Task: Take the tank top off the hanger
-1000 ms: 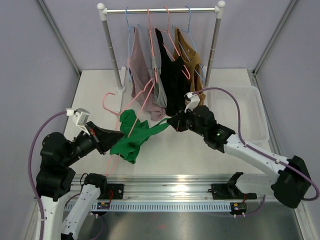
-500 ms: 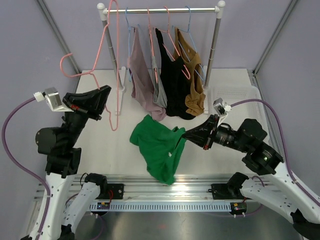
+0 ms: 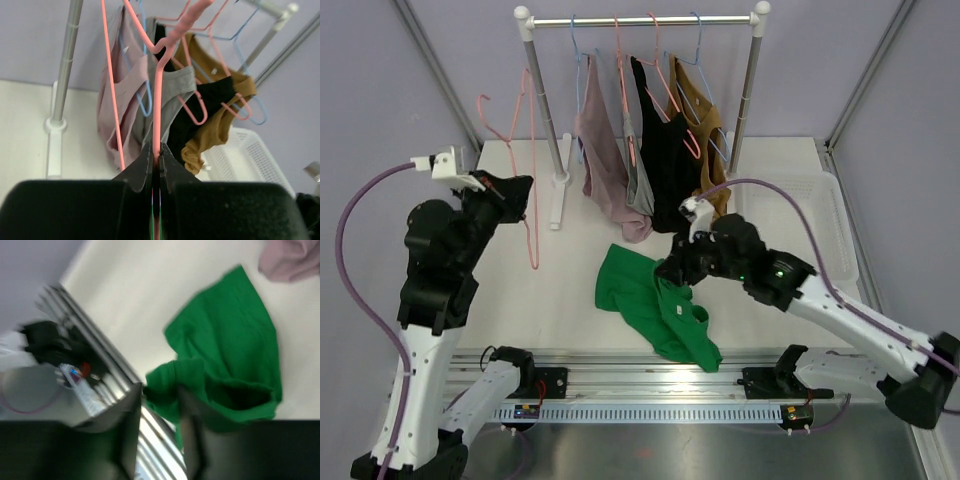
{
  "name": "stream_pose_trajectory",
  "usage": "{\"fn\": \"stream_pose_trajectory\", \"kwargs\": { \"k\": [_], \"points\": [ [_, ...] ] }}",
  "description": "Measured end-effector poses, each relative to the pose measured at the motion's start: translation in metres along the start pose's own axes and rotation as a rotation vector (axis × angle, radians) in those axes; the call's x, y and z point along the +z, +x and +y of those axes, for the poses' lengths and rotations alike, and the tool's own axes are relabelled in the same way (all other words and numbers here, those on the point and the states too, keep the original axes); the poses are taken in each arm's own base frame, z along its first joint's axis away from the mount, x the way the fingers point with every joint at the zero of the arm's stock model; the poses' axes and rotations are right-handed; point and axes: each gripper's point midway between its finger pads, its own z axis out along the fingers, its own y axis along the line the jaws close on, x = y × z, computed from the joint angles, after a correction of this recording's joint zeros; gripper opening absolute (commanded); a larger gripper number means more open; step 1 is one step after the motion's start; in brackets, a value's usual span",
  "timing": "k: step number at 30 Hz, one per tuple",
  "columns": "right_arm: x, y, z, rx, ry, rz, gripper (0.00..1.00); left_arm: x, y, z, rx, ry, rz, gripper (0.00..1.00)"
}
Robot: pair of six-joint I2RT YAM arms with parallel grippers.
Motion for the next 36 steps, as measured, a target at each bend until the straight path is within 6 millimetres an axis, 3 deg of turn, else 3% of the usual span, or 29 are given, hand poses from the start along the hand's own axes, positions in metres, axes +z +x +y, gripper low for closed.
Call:
{"fn": "stream_pose_trajectory", "kwargs": {
  "k": [2,3,4,7,13,18,25,29,36],
  "points": [
    [0.031,0.03,-0.018,0.011,0.085,0.113,0.57,0.011,0.011,0.008,0.015,-0.042,0.083,0.0],
    [0.041,0.044,-0.027,0.015,0.126,0.163,0.93,0.017,0.016,0.011,0.021,-0.059,0.122,0.0],
    [0.047,0.055,-0.034,0.025,0.162,0.195,0.99,0.021,0.018,0.013,0.025,-0.07,0.148,0.0],
    [0.047,0.063,-0.047,0.016,0.235,0.207,0.99,0.038,0.03,0.021,0.035,-0.109,0.251,0.0],
    [0.019,0.028,-0.047,-0.003,0.284,0.051,1.0,0.069,0.031,0.021,0.056,-0.119,0.359,0.0],
    [0.0,0.011,-0.044,-0.011,0.288,-0.031,0.99,0.11,0.009,0.012,0.062,-0.104,0.366,0.0],
    [-0.013,0.02,-0.049,-0.014,0.302,-0.033,1.0,0.187,-0.017,0.013,0.047,-0.074,0.341,0.0],
    [-0.022,0.018,-0.046,-0.014,0.289,-0.055,0.99,0.218,-0.013,0.03,0.028,-0.074,0.344,0.0],
    [-0.032,0.02,-0.042,-0.014,0.258,-0.076,1.0,0.256,0.007,0.067,0.008,-0.098,0.36,0.03]
  ]
}}
